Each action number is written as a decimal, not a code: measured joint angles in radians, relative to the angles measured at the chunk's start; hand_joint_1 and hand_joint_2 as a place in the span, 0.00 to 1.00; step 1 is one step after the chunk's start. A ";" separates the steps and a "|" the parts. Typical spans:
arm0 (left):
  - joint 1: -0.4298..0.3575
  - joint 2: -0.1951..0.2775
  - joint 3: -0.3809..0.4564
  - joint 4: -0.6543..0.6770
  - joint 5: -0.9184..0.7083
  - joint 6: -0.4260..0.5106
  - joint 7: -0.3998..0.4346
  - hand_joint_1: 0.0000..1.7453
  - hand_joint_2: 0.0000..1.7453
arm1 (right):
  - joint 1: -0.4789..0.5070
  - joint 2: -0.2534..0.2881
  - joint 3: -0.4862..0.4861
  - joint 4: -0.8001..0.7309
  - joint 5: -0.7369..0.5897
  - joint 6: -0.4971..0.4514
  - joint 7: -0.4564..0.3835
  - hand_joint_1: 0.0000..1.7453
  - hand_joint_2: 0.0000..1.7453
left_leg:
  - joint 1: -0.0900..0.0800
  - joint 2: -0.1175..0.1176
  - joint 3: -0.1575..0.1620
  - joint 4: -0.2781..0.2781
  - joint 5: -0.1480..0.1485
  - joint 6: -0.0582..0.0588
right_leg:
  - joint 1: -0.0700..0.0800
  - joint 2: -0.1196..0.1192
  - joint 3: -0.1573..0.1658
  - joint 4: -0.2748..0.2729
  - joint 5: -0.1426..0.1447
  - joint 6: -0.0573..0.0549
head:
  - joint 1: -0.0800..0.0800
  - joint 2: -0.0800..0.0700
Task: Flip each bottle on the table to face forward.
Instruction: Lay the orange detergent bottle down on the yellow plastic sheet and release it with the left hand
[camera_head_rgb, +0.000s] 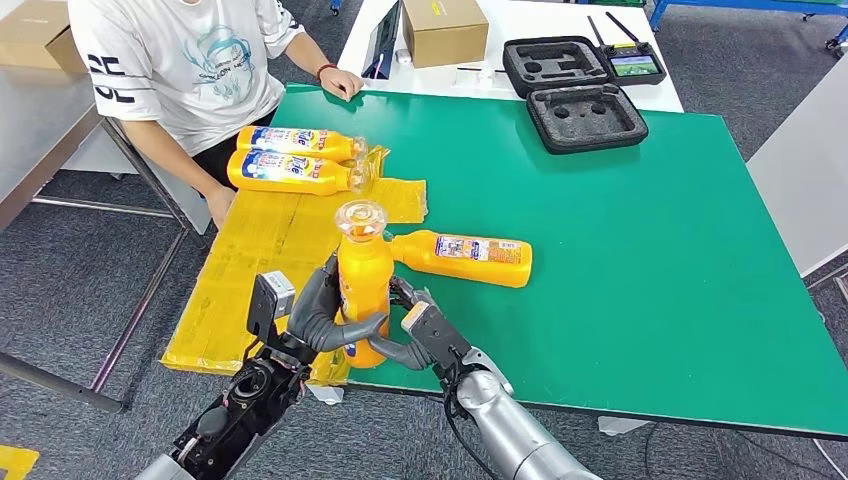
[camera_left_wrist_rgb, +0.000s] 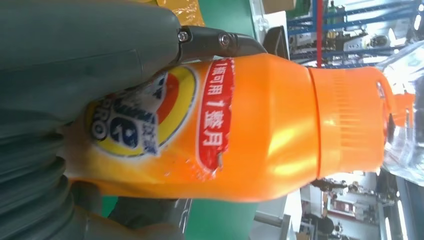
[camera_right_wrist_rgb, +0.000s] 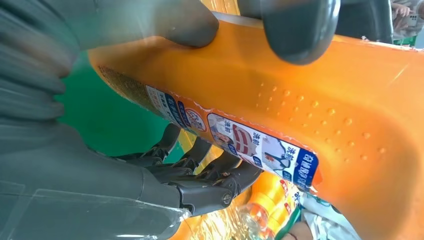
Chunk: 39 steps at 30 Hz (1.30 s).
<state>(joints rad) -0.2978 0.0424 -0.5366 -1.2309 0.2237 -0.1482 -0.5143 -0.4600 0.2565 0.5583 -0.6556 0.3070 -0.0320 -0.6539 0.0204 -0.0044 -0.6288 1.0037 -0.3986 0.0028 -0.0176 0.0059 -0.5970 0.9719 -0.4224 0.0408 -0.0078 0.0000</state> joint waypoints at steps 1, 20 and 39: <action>-0.003 0.000 0.000 0.005 0.003 0.001 0.000 0.00 1.00 | -0.003 0.000 0.003 0.006 -0.002 0.004 0.000 1.00 1.00 | 0.000 0.000 0.000 0.000 0.000 0.000 | 0.000 0.000 0.000 0.000 0.000 0.000 | 0.000 0.000; -0.025 0.000 0.019 0.066 0.078 -0.015 -0.020 0.00 1.00 | -0.055 0.008 0.052 0.090 -0.001 0.032 0.010 1.00 1.00 | 0.000 0.000 0.000 0.000 0.000 0.000 | 0.000 0.000 0.000 0.000 0.000 0.000 | 0.000 0.000; -0.037 0.008 0.018 0.097 0.160 -0.049 -0.077 1.00 1.00 | -0.090 0.014 0.086 0.136 -0.001 -0.001 0.013 0.96 1.00 | 0.000 0.000 0.000 0.000 0.000 0.000 | 0.000 0.000 0.000 0.000 0.000 0.000 | 0.000 0.000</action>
<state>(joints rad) -0.3343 0.0505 -0.5191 -1.1335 0.3841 -0.1975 -0.5915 -0.5499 0.2701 0.6438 -0.5193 0.3059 -0.0329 -0.6412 0.0204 -0.0043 -0.6288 1.0038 -0.3985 0.0027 -0.0175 0.0060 -0.5974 0.9720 -0.4223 0.0408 -0.0078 0.0000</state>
